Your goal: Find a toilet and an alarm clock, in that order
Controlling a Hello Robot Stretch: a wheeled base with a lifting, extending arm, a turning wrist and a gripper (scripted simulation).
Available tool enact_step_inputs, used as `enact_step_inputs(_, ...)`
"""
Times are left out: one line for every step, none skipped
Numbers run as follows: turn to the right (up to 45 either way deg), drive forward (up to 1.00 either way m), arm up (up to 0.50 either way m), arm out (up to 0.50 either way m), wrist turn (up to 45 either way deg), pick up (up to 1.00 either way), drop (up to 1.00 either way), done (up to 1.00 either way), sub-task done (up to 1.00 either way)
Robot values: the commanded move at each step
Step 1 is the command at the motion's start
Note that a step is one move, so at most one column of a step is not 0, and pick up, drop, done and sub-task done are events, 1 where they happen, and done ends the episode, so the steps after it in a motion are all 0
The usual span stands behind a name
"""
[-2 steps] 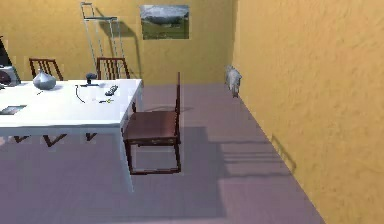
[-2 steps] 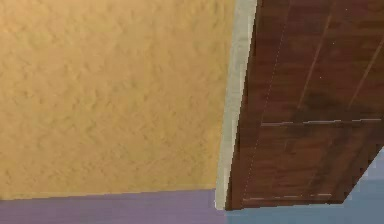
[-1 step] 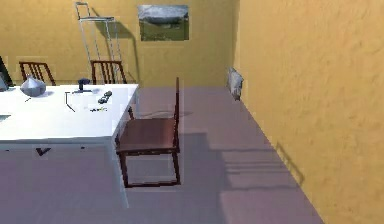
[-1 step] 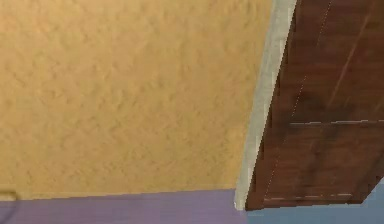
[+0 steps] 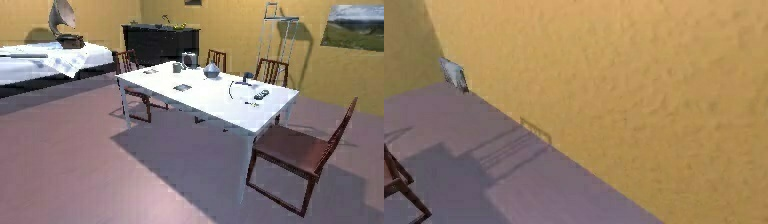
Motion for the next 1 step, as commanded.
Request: enact_step_inputs(-36.0, 0.0, 0.0, 0.0, 0.0, 0.0, 0.0, 0.0, 0.0)
